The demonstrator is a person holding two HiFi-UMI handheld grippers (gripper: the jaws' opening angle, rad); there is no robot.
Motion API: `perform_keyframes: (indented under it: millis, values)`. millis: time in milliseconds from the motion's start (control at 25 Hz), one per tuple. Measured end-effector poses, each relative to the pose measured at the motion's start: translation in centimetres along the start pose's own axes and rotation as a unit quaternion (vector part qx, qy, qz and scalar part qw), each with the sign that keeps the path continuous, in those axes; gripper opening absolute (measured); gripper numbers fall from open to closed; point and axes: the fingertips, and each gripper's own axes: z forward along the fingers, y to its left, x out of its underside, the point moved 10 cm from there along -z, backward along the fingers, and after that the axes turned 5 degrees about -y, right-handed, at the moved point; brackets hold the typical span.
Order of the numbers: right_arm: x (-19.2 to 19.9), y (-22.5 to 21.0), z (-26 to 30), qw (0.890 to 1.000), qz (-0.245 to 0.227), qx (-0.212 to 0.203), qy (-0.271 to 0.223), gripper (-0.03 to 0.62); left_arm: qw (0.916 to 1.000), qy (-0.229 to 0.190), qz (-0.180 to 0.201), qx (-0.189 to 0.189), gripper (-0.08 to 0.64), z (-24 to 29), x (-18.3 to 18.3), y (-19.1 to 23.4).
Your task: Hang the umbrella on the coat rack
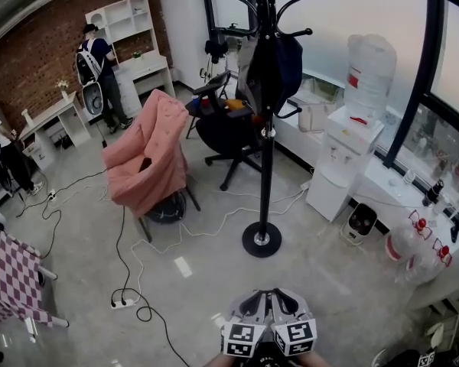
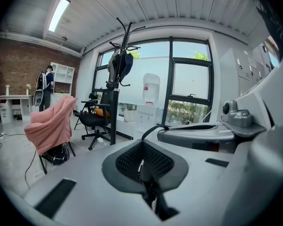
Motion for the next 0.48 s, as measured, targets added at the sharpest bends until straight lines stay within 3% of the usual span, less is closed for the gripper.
perform_keyframes:
  millis: [480]
  values:
    - [-1.9, -6.4, 6.7, 0.999, -0.009, -0.037, 0.03, 0.011, 0.9993, 0.013, -0.017, -0.029, 0.011, 8.1, -1.9, 1.8]
